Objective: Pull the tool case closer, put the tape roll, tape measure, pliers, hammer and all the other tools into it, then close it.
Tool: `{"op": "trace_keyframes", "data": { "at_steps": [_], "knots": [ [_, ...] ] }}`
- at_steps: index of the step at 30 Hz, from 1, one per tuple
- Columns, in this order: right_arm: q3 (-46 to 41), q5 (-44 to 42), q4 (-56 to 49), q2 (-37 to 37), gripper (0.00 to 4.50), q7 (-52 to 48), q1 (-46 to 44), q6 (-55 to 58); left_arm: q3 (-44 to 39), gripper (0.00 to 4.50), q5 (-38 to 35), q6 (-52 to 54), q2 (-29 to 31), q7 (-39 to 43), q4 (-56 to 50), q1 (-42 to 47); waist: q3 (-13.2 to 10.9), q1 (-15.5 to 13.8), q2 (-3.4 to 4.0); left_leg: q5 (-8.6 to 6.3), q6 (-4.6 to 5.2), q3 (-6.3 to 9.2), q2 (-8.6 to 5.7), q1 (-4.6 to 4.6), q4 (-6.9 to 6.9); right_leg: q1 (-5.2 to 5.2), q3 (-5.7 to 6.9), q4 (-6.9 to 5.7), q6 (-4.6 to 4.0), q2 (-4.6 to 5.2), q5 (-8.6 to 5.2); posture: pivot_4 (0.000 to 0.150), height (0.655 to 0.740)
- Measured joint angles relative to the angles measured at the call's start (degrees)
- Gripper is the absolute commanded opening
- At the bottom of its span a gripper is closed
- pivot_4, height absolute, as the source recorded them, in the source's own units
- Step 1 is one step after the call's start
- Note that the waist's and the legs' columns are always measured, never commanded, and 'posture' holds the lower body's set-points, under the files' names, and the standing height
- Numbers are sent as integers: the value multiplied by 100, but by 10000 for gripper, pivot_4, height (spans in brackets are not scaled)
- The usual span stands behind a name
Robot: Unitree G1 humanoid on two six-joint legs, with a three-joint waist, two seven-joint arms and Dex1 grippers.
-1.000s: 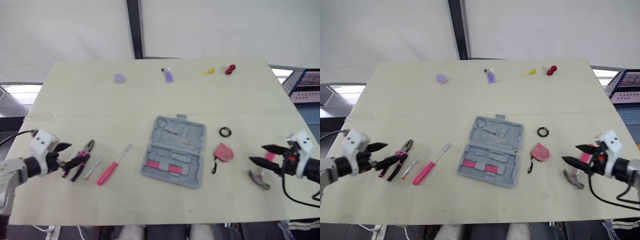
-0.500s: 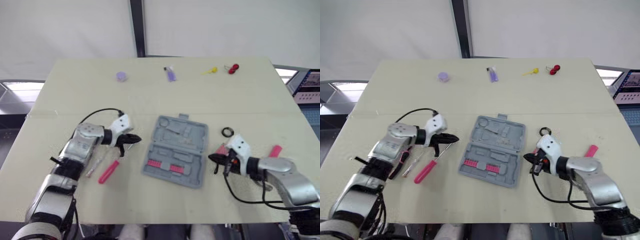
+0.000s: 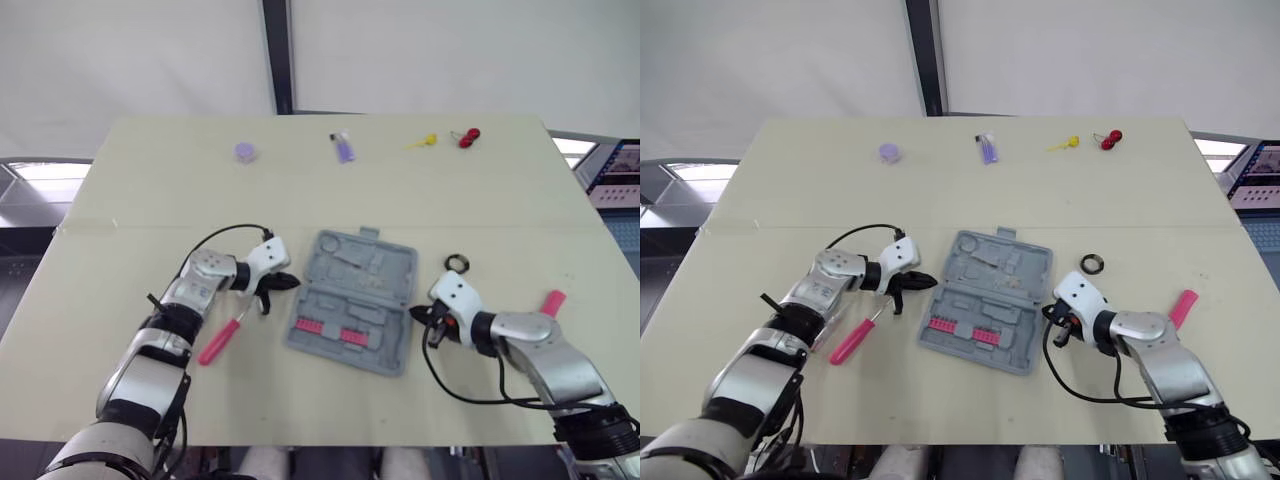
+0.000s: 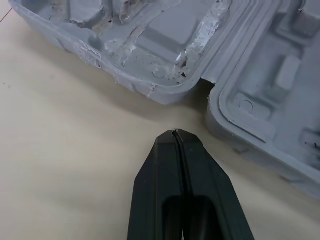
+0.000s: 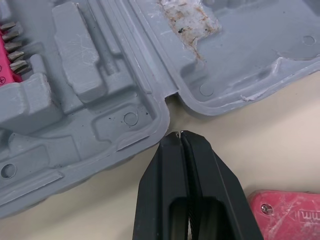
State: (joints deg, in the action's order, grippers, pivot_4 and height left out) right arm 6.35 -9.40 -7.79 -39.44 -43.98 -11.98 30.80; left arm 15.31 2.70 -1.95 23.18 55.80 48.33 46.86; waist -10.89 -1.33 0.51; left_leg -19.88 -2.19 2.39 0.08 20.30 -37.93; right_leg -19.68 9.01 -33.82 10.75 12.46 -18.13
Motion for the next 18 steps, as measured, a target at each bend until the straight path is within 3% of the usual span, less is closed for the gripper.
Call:
{"op": "trace_keyframes", "data": {
  "at_steps": [10, 18],
  "knots": [
    [9, 42, 125, 118, 942, -33, -92, -63, -80, 0, 10, 109, -200, 7, -108, -58, 0, 18, 0, 0, 0, 0, 0, 2, 0, -2, 1, 0, 0, 0, 0, 1500, 7400],
    [10, -25, 101, 133, 942, -283, -22, -61, -124, 0, -26, 584, 64, 320, -1253, -731, 0, 34, 0, 0, 0, 0, 0, 0, 1, 0, 0, 0, 0, 0, 0, 1500, 7400]
  ]
}}
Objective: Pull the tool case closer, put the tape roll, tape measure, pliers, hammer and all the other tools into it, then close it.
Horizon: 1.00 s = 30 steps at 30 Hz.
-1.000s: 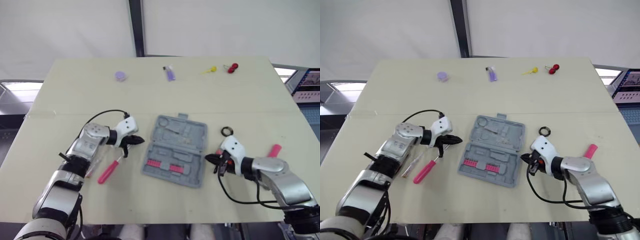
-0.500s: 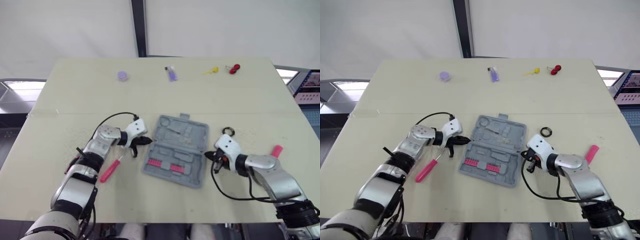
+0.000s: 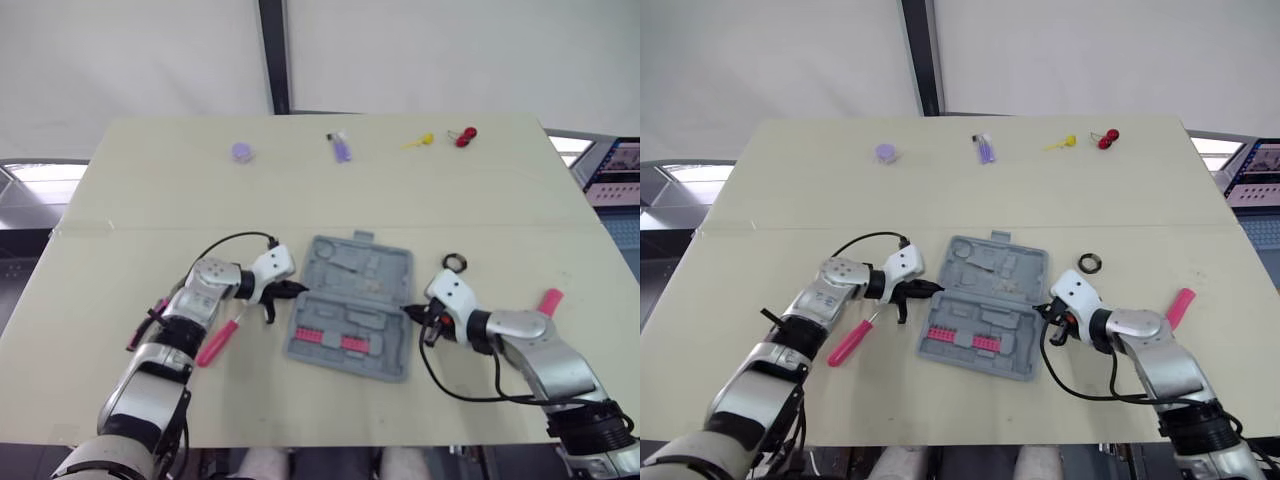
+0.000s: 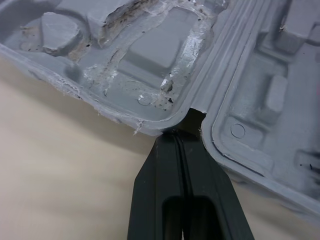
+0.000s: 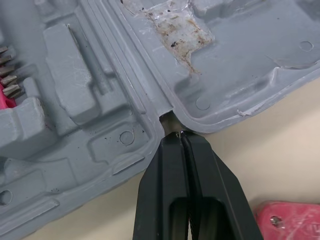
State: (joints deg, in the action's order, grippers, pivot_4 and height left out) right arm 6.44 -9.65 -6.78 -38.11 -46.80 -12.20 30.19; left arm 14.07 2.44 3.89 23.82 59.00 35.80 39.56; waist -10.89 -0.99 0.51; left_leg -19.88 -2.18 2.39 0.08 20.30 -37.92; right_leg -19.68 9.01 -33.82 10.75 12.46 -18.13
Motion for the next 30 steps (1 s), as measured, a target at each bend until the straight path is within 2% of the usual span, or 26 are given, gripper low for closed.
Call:
{"op": "trace_keyframes", "data": {
  "at_steps": [21, 30],
  "knots": [
    [247, -115, -415, -352, 942, -1014, 268, 87, 39, 0, -94, 1735, 835, 260, -3296, -1906, 1, -17, 1, 0, 0, 0, 1, -3, 0, 3, -2, 1, 0, 0, 0, 1500, 7400],
    [329, -165, -665, -455, 942, -1243, 462, 215, 72, 0, -221, 2277, 1123, 259, -4155, -2475, 1, -30, 1, -1, 1, 0, 2, -5, 0, 6, -3, 2, 0, 0, 0, 1500, 7400]
  ]
}}
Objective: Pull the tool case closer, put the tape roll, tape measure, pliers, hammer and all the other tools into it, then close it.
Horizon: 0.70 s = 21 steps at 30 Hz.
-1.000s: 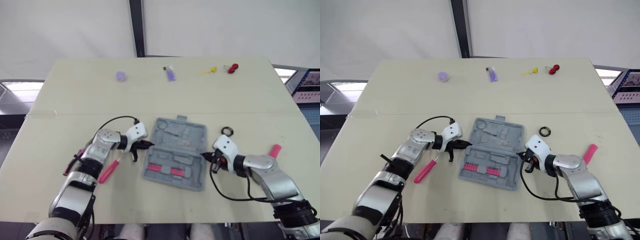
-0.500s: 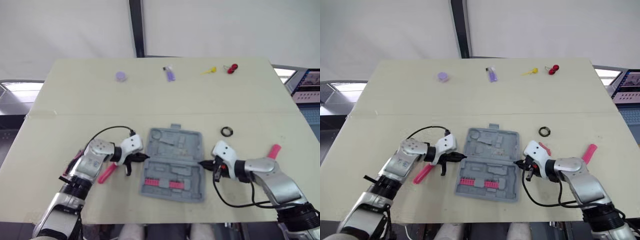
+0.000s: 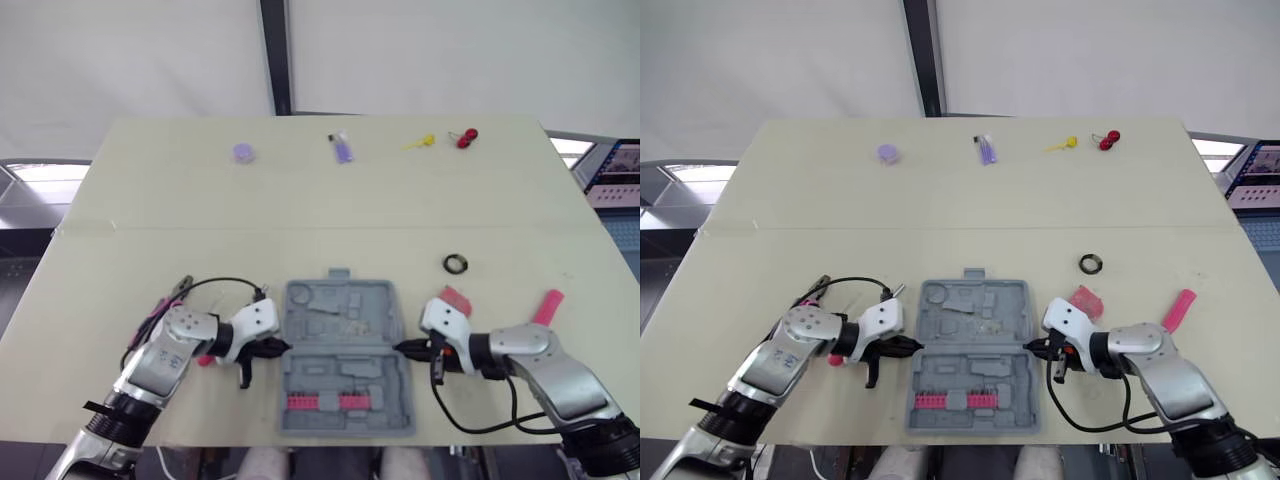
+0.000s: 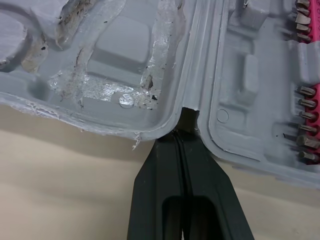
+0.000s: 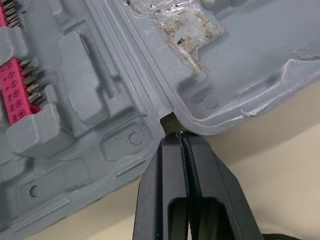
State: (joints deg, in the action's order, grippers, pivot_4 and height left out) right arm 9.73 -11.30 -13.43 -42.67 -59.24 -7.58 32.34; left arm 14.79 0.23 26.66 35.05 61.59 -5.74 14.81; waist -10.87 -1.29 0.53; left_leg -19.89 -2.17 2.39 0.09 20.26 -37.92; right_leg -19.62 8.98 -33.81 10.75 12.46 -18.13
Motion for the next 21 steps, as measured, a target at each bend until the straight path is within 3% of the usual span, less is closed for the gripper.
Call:
{"op": "trace_keyframes", "data": {
  "at_steps": [21],
  "knots": [
    [114, -236, -310, -258, 942, -204, 251, 263, 276, 0, -80, 508, 425, -15, -832, -414, 0, -6, 0, -1, 1, 0, 0, 0, 0, 1, 0, 1, 0, 0, 0, 1500, 7400]
  ]
}}
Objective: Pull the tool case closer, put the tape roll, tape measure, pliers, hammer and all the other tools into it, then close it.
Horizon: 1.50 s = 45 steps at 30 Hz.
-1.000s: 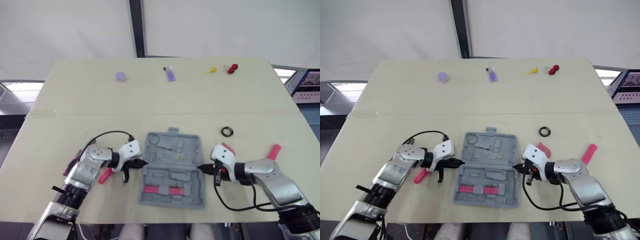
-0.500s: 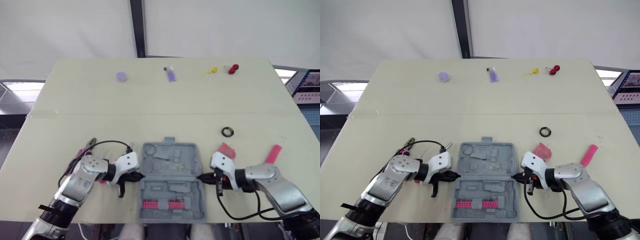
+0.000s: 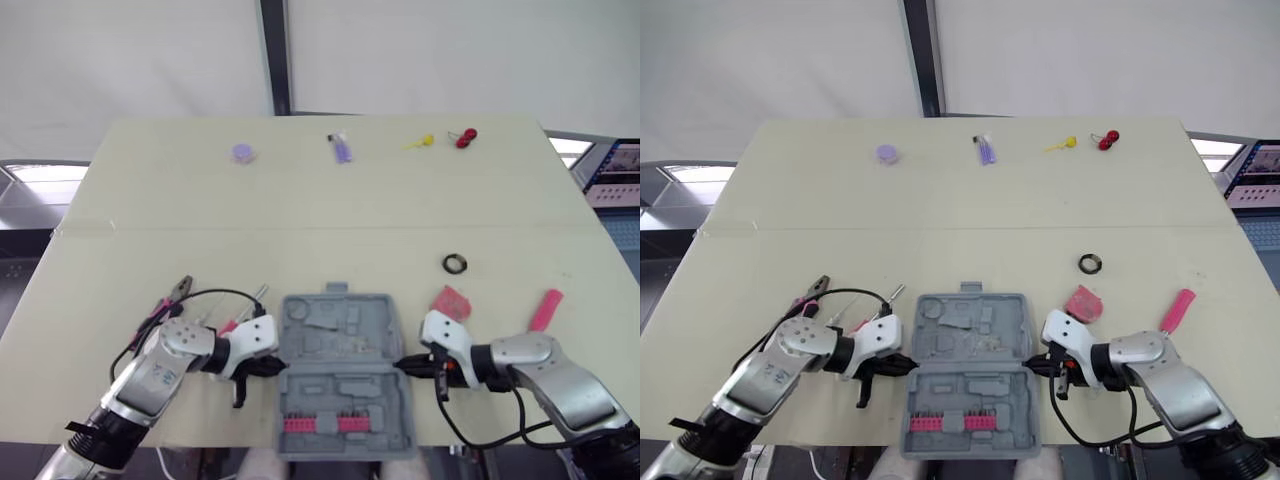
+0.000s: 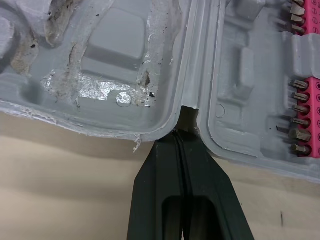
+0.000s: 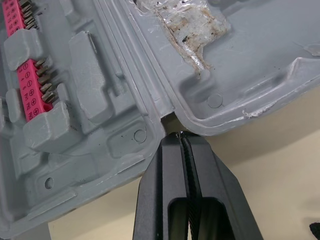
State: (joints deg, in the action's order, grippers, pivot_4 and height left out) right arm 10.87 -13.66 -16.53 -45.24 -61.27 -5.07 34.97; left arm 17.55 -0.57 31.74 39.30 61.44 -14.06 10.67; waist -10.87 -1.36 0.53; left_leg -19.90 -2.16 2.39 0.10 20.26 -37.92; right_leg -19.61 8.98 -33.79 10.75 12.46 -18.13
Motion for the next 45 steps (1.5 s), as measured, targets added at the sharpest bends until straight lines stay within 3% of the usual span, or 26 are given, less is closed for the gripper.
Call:
{"op": "trace_keyframes", "data": {
  "at_steps": [45],
  "knots": [
    [174, -156, -362, -362, 942, -130, 394, 100, 139, 0, -132, 5, 233, -69, -416, -440, 9, -7, 0, -1, 1, 0, 0, -4, 0, 5, 0, 1, 0, 0, 0, 1500, 7400]
  ]
}}
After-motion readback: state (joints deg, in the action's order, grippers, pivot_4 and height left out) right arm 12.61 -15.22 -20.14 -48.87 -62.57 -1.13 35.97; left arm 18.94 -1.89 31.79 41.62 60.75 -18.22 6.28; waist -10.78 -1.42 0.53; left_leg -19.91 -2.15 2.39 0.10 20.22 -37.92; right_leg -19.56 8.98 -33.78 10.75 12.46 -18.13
